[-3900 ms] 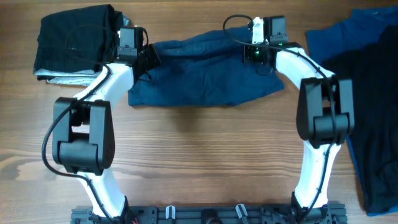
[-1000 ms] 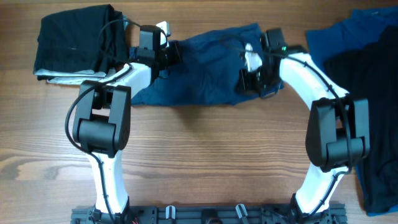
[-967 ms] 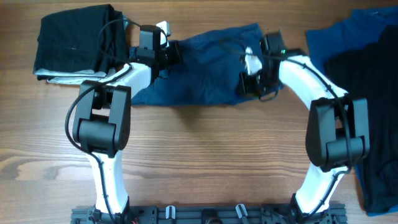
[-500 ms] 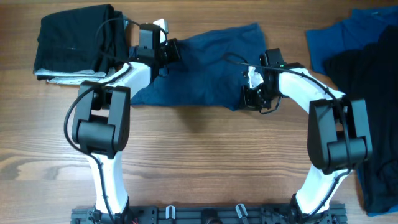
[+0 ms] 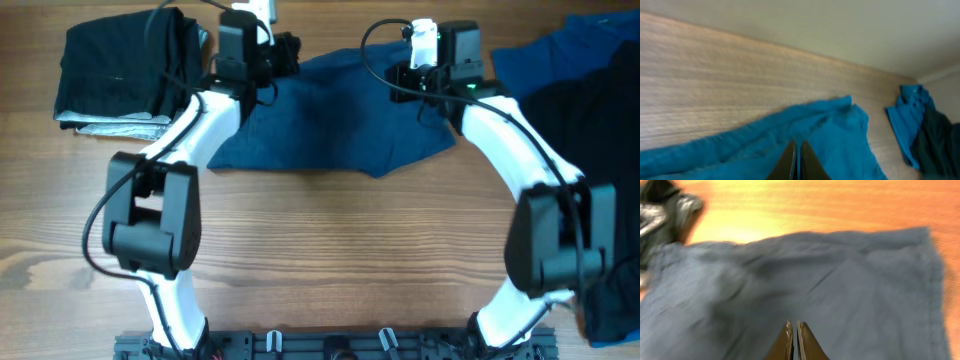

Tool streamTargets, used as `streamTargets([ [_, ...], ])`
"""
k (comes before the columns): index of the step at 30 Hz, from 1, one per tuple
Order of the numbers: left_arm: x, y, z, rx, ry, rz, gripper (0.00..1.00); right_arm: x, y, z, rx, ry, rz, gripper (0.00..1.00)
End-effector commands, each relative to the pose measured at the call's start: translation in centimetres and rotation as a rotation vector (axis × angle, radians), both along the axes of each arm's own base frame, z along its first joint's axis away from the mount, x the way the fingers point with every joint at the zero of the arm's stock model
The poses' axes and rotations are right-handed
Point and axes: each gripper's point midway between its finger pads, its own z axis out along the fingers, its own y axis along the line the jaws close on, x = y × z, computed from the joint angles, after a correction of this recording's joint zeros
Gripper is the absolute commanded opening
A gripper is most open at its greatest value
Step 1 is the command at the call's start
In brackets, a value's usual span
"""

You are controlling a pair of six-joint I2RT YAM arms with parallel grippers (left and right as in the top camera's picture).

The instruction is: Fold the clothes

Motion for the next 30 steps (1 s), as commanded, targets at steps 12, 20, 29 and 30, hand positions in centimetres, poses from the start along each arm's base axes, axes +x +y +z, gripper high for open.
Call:
streamTargets([
  [12, -0.8, -2.4, -6.9, 0.01, 0.099, -0.091, 0.04, 7.4, -4.4, -11.9, -0.147, -0.134, -0.272, 0.05],
  [20, 0.0, -1.7, -10.2, 0.043, 0.115, -0.046, 0.04, 7.7, -4.2, -15.1, -0.108, -0.13, -0.291, 0.05],
  [29, 3.5, 2.3, -13.1, 0.163, 0.007, 0.195, 0.04, 6.5, -2.8, -16.2, -0.045, -0.044, -0.244, 0.05],
  [30, 3.8, 3.1, -13.2, 0.188, 0.001, 0.237, 0.04, 6.3, -2.8, -16.5, -0.048, -0.033, -0.244, 0.05],
])
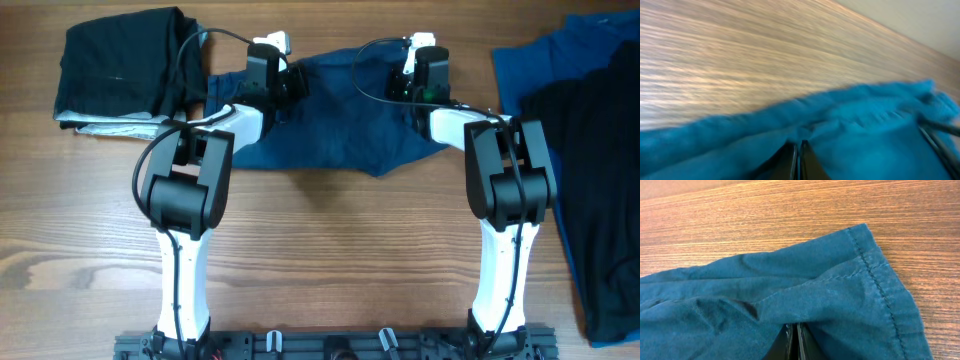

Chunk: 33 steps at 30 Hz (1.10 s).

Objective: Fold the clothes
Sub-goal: 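Regrasp the far edge with both grippers and tug it taut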

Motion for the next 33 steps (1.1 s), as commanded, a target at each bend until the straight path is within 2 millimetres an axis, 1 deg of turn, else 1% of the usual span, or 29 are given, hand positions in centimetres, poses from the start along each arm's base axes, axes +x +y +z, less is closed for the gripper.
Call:
streamTargets([
  [1, 1.5, 3.8, -1.3, 0.135, -0.04, 0.181, 0.04, -2.2, 0.6, -4.5, 0.021, 0.129, 0.025, 0.05],
  [3, 1.7, 3.8, -1.8, 0.134, -0.045, 0.183, 0.05, -2.3, 0.6, -4.7, 0.021, 0.137, 0.025, 0.05],
  [4, 1.9, 3.9, -1.8, 0.128, -0.062, 0.186, 0.05, -2.4, 0.6, -4.7, 0.02, 0.141, 0.024, 0.05],
  [5, 2.4, 3.8, -1.1, 0.115, -0.097, 0.189, 0.05, -2.5, 0.5, -4.8, 0.019, 0.145, 0.025, 0.05],
  [6, 3.0, 3.7, 0.4, 0.099, -0.148, 0.192, 0.05, -2.5, 0.5, -4.9, 0.019, 0.149, 0.025, 0.05],
  [8, 4.3, 3.4, 4.4, 0.082, -0.249, 0.186, 0.06, -2.7, 0.5, -5.1, 0.016, 0.159, 0.025, 0.06],
  [10, 5.0, 3.3, 8.2, 0.075, -0.283, 0.188, 0.08, -2.7, 0.5, -5.1, 0.014, 0.159, 0.026, 0.07],
  [11, 4.8, 3.4, 9.8, 0.081, -0.264, 0.188, 0.08, -2.7, 0.5, -5.1, 0.014, 0.159, 0.026, 0.07],
  [12, 4.6, 3.5, 10.4, 0.088, -0.247, 0.188, 0.08, -2.7, 0.5, -5.1, 0.014, 0.16, 0.026, 0.08],
  [14, 3.1, 4.6, 11.5, 0.115, -0.156, 0.193, 0.09, -2.9, 0.4, -5.3, 0.013, 0.169, 0.025, 0.08],
  [15, 2.1, 5.3, 11.4, 0.136, -0.098, 0.196, 0.08, -3.0, 0.4, -5.4, 0.012, 0.176, 0.026, 0.08],
  [17, 0.8, 6.9, 10.0, 0.176, 0.001, 0.212, 0.07, -3.0, 0.4, -5.4, 0.012, 0.178, 0.025, 0.07],
  [19, -0.4, 9.1, 7.3, 0.211, 0.113, 0.235, 0.07, -3.0, 0.5, -5.4, 0.014, 0.175, 0.024, 0.08],
  [20, -0.6, 9.9, 6.2, 0.221, 0.147, 0.244, 0.06, -3.0, 0.5, -5.4, 0.014, 0.175, 0.024, 0.08],
  [24, -1.2, 14.2, 1.8, 0.244, 0.265, 0.306, 0.06, -3.0, 0.5, -5.4, 0.014, 0.175, 0.024, 0.08],
  [26, -1.5, 15.7, -0.2, 0.242, 0.309, 0.323, 0.05, -3.0, 0.5, -5.4, 0.014, 0.176, 0.024, 0.08],
  [28, -1.8, 16.6, -1.9, 0.228, 0.346, 0.324, 0.04, -3.0, 0.5, -5.4, 0.014, 0.176, 0.024, 0.09],
  [30, -1.8, 16.9, -2.8, 0.215, 0.359, 0.321, 0.04, -3.0, 0.5, -5.4, 0.013, 0.174, 0.025, 0.08],
  [31, -1.6, 17.0, -2.8, 0.216, 0.35, 0.322, 0.04, -2.8, 0.5, -5.2, 0.012, 0.166, 0.027, 0.05],
  [32, -0.9, 16.9, -2.2, 0.23, 0.305, 0.303, 0.04, -2.4, 0.8, -4.3, 0.0, 0.128, 0.062, 0.04],
  [33, -0.4, 16.9, -1.5, 0.232, 0.275, 0.298, 0.04, -2.1, 1.5, -2.8, -0.018, 0.086, 0.129, 0.04],
])
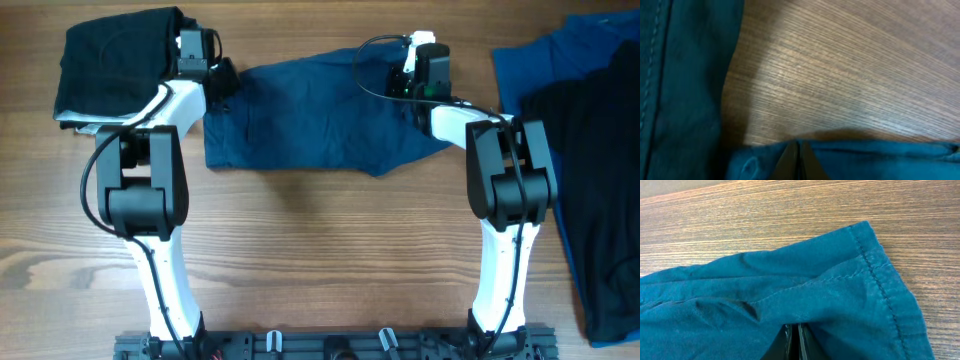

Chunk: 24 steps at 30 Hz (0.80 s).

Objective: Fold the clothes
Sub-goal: 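Regrasp the far edge with both grippers and tug it taut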

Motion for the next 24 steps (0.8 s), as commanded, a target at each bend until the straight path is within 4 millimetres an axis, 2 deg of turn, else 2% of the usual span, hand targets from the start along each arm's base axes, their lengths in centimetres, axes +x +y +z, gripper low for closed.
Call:
streamTargets([
  [1, 1.1, 0.0, 0.5, 0.033, -0.057, -0.052, 0.04, -1.8, 1.8, -1.1, -0.039, 0.024, 0.156, 0.04],
  [3, 1.8, -0.3, 3.1, 0.031, -0.119, -0.056, 0.04, -1.3, 2.0, 3.5, -0.036, -0.045, 0.164, 0.04],
  [4, 2.0, -0.7, 5.1, 0.029, -0.156, -0.06, 0.04, -1.3, 2.5, 6.7, -0.015, -0.088, 0.189, 0.04],
  [5, 2.1, -1.0, 6.4, 0.026, -0.179, -0.063, 0.04, -1.5, 3.0, 9.0, 0.005, -0.118, 0.215, 0.04],
  [7, 2.1, -2.4, 8.9, 0.015, -0.225, -0.089, 0.04, -2.1, 4.2, 13.0, 0.049, -0.18, 0.279, 0.04],
  [9, 1.7, -4.5, 10.2, 0.0, -0.239, -0.133, 0.04, -3.0, 5.8, 15.1, 0.11, -0.211, 0.366, 0.04],
  [11, 1.2, -5.7, 9.8, -0.002, -0.219, -0.155, 0.04, -3.5, 7.1, 14.5, 0.157, -0.184, 0.396, 0.04],
  [13, 0.8, -6.3, 9.2, -0.002, -0.195, -0.165, 0.04, -3.8, 8.1, 13.0, 0.16, -0.153, 0.411, 0.04],
  [18, -0.3, -5.9, 7.6, 0.004, -0.12, -0.162, 0.04, -3.9, 11.3, 9.0, 0.175, -0.132, 0.453, 0.04],
  [20, -0.8, -5.3, 7.1, 0.016, -0.089, -0.148, 0.04, -3.2, 11.4, 6.9, 0.175, -0.134, 0.408, 0.04],
  [24, -1.4, -4.3, 6.4, 0.044, -0.047, -0.123, 0.04, -1.9, 9.8, 2.9, 0.184, -0.098, 0.261, 0.04],
])
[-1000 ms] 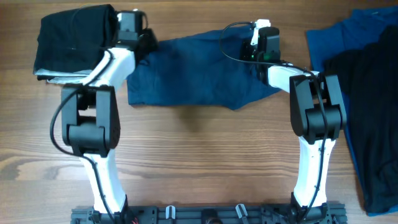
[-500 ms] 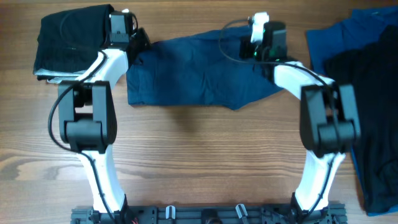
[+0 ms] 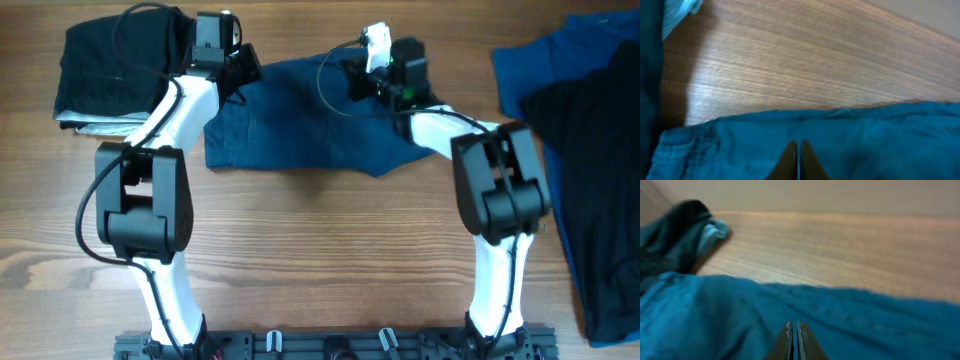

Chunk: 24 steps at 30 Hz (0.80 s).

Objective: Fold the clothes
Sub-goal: 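Regrasp the far edge with both grippers and tug it taut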

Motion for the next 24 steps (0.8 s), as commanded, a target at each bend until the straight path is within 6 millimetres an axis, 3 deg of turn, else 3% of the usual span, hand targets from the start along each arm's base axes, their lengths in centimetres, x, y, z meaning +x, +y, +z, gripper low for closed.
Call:
streamTargets([
  [1, -0.5, 1.1, -0.6, 0.037, 0.03, 0.013, 0.04, 1.1, -1.9, -4.2, 0.023, 0.07, -0.151, 0.04],
  [7, -1.0, 1.2, -2.2, 0.044, 0.076, 0.013, 0.04, 2.6, -3.4, -7.2, 0.009, 0.041, -0.254, 0.04],
  [9, -1.3, 1.3, -2.7, 0.046, 0.093, 0.013, 0.04, 2.8, -3.5, -7.3, 0.007, 0.042, -0.259, 0.04],
  [12, -1.3, 1.3, -2.8, 0.047, 0.098, 0.012, 0.04, 3.3, -4.2, -7.1, -0.007, 0.028, -0.302, 0.04],
  [17, -1.4, 1.3, -2.9, 0.049, 0.101, 0.011, 0.04, 5.7, -4.9, -4.5, -0.009, -0.001, -0.322, 0.04],
  [20, -1.5, 1.6, -3.0, 0.063, 0.106, 0.019, 0.04, 7.2, -8.1, -4.6, -0.081, 0.072, -0.379, 0.04],
  [24, -1.6, 1.8, -3.0, 0.071, 0.108, 0.025, 0.04, 7.3, -12.2, -5.8, -0.16, 0.106, -0.434, 0.04],
])
